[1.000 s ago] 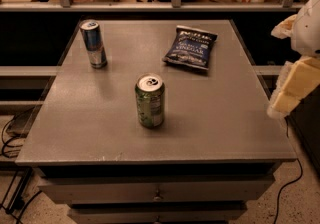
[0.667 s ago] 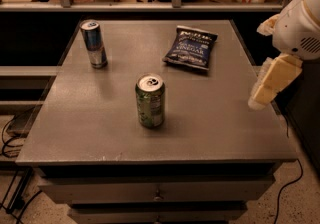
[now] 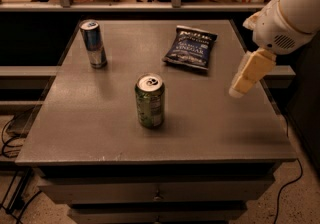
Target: Pick blue chip bag
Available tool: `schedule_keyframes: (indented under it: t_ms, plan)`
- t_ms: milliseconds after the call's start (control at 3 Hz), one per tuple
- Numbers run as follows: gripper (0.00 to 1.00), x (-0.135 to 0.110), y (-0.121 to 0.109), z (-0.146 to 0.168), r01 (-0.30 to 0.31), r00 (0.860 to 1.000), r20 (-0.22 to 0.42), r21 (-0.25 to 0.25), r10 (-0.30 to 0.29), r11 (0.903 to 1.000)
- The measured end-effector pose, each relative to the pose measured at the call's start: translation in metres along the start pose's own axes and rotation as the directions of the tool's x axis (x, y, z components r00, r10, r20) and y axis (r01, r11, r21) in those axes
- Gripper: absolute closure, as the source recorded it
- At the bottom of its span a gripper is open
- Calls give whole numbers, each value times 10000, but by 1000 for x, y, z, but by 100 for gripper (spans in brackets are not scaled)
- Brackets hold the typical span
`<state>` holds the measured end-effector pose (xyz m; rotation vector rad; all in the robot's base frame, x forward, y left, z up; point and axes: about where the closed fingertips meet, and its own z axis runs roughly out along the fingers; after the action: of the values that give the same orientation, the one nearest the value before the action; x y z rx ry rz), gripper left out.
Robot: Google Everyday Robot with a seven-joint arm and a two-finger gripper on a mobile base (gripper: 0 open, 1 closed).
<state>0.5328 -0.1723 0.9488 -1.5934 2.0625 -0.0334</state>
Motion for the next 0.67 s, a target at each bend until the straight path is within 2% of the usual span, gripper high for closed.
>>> schedule_keyframes:
  t_ms: [333,667]
  plan:
    - [0,-8,-12,19,-333,9992,230,58,332,9994]
    - [0,-11,-30,48,-1117,9913,701,38,1111,9937]
